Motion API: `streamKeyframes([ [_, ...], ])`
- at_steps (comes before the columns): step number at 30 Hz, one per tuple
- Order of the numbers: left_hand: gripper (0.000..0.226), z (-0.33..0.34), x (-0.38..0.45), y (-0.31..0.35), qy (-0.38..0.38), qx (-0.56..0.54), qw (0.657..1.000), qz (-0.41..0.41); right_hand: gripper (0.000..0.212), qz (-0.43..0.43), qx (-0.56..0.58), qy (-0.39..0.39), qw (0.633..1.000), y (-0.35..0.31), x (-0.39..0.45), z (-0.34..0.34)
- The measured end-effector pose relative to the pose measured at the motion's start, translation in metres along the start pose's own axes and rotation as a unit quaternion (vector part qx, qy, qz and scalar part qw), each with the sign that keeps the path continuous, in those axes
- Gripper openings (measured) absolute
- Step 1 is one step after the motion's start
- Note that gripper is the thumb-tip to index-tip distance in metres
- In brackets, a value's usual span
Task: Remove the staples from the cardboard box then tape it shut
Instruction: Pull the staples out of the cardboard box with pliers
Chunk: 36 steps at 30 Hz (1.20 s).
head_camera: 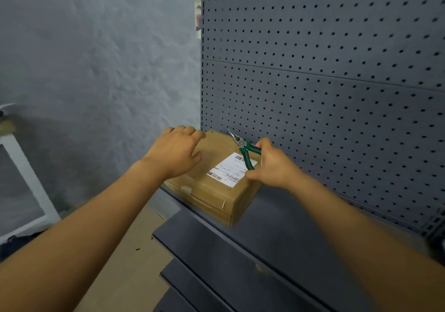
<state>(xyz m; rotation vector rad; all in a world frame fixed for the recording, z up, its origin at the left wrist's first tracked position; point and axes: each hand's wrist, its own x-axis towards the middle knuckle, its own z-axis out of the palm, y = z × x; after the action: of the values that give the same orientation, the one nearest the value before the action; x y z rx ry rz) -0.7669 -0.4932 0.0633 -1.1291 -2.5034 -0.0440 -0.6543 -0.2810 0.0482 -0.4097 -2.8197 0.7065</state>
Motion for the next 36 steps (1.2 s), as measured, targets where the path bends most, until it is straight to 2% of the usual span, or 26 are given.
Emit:
streamKeyframes([
  [6, 0.047, 0.025, 0.041, -0.019, -0.014, -0.042, 0.994, 0.096, 0.06, 0.081, -0.02, -0.015, 0.996, -0.005, 0.007, 0.014],
  [15, 0.047, 0.046, 0.066, -0.022, -0.004, -0.101, 0.975, 0.197, 0.065, 0.214, -0.024, -0.039, 0.976, -0.006, -0.025, 0.016],
  [20, 0.038, 0.058, 0.066, -0.014, -0.007, -0.098, 0.968, 0.23, 0.072, 0.246, -0.124, -0.035, 0.961, -0.01, -0.035, 0.02],
  [24, 0.042, 0.067, 0.065, -0.018, -0.077, -0.114, 0.966, 0.217, 0.089, 0.254, -0.156, -0.038, 0.954, -0.01, -0.036, 0.033],
  [28, 0.054, 0.069, 0.059, -0.014, -0.158, -0.195, 0.95, 0.185, 0.089, 0.251, -0.206, -0.02, 0.946, -0.009, -0.035, 0.041],
  [33, 0.053, 0.073, 0.051, -0.011, -0.162, -0.215, 0.95, 0.16, 0.099, 0.261, -0.207, 0.005, 0.943, -0.005, -0.039, 0.05],
  [36, 0.053, 0.074, 0.046, -0.012, -0.158, -0.216, 0.95, 0.159, 0.091, 0.262, -0.164, 0.028, 0.951, -0.002, -0.04, 0.053],
])
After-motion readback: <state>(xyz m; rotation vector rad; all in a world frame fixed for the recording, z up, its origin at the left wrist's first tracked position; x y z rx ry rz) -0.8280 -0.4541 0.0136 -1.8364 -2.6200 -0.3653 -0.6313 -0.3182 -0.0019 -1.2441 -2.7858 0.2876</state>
